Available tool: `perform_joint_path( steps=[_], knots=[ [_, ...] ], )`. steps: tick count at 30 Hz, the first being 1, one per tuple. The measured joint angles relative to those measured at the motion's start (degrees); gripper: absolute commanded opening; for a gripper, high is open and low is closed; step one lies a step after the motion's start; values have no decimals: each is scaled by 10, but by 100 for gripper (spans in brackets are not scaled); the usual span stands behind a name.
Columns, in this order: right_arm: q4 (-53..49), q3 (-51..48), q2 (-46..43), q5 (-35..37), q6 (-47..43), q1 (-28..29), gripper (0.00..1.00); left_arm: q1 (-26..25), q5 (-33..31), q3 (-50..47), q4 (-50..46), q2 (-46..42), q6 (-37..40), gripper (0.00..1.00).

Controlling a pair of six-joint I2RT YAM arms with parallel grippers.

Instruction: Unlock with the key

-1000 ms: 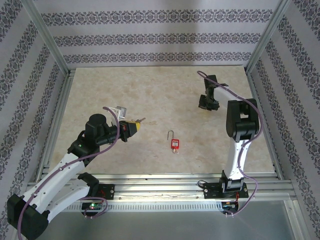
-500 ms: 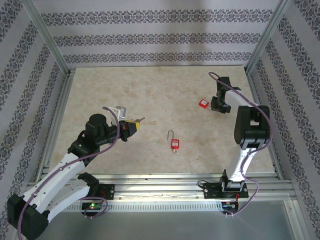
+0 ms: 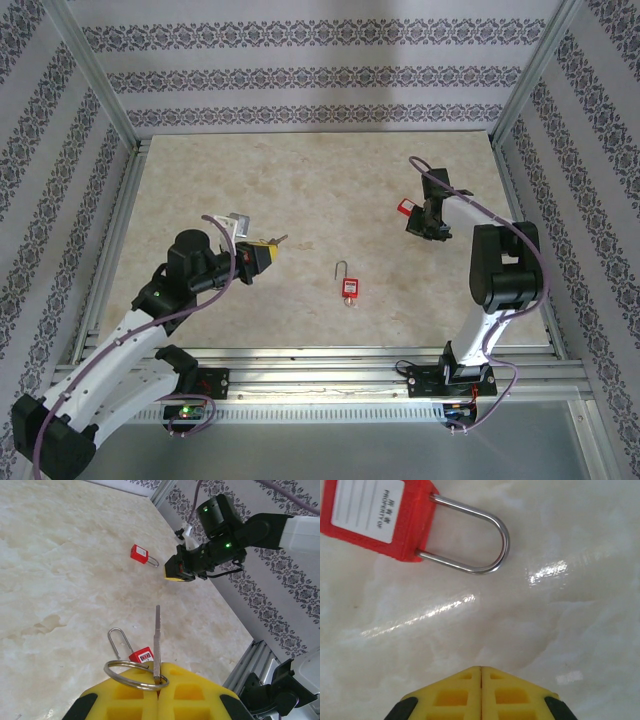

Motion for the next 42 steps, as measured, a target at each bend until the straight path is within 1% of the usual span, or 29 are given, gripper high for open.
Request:
perform_joint_path(
  steps=[6, 16, 29, 40, 42],
  knots=[
    [7, 11, 20, 1, 0, -7, 6, 0, -7, 0, -15, -19, 0, 0],
    [-11, 98, 87, 0, 0, -21, 7, 0, -13, 0, -29, -23, 0, 0],
    [-43, 183, 143, -7, -2, -36, 11, 0, -26, 0, -50, -41, 0, 0],
    [-52, 272, 198, -50, -2, -37, 18, 0, -29, 0, -54, -52, 0, 0],
    [-52, 279, 202, -61, -1, -37, 20, 0, -29, 0, -54, -55, 0, 0]
  ],
)
